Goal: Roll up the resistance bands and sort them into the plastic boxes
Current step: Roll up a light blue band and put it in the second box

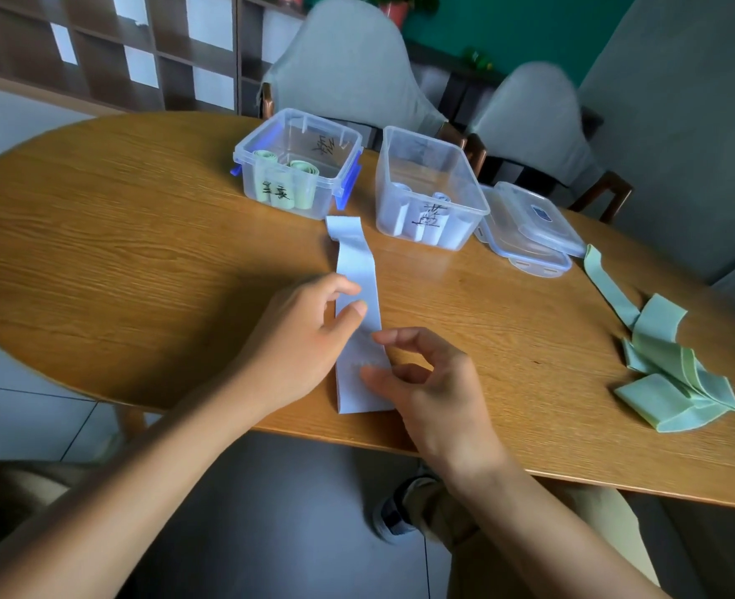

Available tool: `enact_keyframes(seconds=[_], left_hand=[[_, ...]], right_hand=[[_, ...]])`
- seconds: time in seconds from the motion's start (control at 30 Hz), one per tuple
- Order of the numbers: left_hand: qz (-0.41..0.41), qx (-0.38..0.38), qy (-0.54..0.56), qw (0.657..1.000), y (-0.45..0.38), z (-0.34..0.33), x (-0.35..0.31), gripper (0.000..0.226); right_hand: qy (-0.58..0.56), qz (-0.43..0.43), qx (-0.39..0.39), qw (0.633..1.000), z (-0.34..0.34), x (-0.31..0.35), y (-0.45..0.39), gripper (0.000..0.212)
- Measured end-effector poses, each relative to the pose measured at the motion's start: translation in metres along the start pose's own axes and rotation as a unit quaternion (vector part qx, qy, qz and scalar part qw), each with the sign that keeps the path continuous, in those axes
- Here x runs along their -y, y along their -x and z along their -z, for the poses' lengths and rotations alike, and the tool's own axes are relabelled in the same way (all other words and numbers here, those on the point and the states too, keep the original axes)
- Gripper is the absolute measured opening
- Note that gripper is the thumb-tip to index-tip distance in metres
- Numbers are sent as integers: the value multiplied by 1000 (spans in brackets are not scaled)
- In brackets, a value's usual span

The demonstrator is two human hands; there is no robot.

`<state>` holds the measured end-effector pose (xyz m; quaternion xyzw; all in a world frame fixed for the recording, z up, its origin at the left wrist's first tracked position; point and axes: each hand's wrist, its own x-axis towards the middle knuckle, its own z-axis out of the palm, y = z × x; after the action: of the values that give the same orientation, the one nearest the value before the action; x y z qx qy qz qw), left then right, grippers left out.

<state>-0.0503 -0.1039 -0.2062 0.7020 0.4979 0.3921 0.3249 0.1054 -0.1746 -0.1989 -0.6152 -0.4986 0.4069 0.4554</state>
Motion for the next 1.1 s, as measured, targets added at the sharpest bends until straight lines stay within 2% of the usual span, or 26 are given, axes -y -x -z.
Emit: enact_keyframes(seconds=[0.43, 0.53, 0.67, 0.8, 0.97, 1.1], left_hand=[[-26, 21, -8, 999, 45, 17, -3, 14], [-50, 32, -25, 998, 54, 20, -4, 8], [-67, 57, -61, 994, 66, 23, -6, 10], [-88, 62, -63, 992, 75, 22, -7, 11], [-103, 67, -76, 990, 80, 20, -6, 14], [-113, 75, -93, 986, 81, 20, -7, 13]], right_hand=[[25, 14, -22, 999, -2, 6, 9, 23], [58, 46, -30, 997, 4, 9, 15, 17], [127, 68, -35, 989, 17, 12, 24, 17], [219, 140, -43, 965, 23, 9, 32, 15], [298, 244, 31, 922, 28, 0, 41, 15], [327, 273, 42, 904, 30, -6, 41, 12]])
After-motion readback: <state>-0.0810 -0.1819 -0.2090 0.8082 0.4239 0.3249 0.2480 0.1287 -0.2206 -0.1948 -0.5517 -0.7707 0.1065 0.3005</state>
